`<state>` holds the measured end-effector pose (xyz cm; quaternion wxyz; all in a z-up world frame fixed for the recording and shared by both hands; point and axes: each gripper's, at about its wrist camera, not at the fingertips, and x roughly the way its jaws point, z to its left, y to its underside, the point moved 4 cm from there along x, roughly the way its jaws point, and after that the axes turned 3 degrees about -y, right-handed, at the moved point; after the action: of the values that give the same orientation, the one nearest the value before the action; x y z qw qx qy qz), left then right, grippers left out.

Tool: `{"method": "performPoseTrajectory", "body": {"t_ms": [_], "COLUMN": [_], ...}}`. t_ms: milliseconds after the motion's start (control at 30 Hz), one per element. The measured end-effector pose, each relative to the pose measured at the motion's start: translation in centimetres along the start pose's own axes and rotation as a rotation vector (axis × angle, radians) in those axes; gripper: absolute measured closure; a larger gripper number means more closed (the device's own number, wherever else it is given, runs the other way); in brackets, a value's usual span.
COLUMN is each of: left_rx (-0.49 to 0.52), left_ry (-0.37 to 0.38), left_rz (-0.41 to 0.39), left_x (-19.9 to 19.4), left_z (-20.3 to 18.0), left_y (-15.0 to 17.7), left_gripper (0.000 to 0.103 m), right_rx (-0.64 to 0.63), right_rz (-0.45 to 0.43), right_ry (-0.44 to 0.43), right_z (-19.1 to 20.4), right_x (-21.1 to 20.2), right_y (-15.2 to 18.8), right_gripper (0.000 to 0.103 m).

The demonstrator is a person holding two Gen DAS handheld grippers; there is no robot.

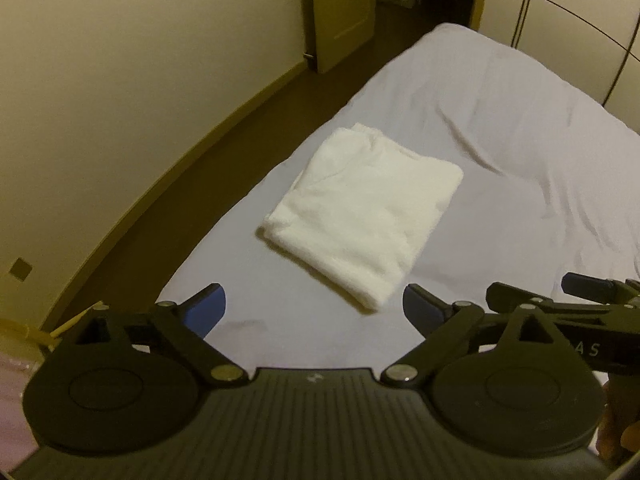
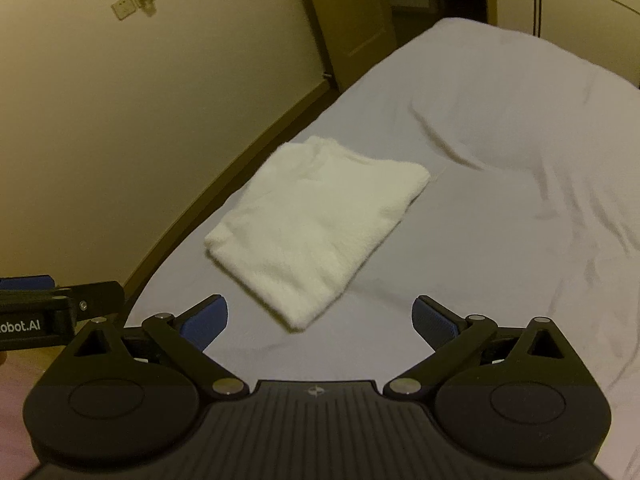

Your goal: Fold clothes

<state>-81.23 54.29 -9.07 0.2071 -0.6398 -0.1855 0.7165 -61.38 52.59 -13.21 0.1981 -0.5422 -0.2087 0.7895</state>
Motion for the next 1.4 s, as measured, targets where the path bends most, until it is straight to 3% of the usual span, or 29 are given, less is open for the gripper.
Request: {"method": "performPoseTrajectory", "body": {"t_ms": [367, 667, 900, 1400], "left_rx": [-0.113, -0.189, -0.196, -0.286], "left_ry": [-0.053, -0.101, -0.189, -0.151], "left_rz": [-0.049, -0.05, -0.088, 0.057], "left_x": [-6.9, -9.0, -9.5, -5.2], "left_z": [-4.1, -7.0, -9.2, -8.5], "left_y": [4.5, 7.6, 7.7, 7.1], "left_gripper": [0.001, 0.001, 0.001, 0.001], "right_rx": [-0.133, -0.246, -0.281, -0.269], "right_rz": [0.011, 0.036, 0.049, 0.134], "right_ry": [-0.027, -0.044, -0.051, -0.074], "right_z": [-2.1, -3.7, -4.8, -5.6], "right_x": [-6.2, -8.5, -8.4, -2.7], "right_y": [1.7, 2.9, 2.3, -0.1], "right_gripper": [0.001, 0.001, 0.001, 0.001]}}
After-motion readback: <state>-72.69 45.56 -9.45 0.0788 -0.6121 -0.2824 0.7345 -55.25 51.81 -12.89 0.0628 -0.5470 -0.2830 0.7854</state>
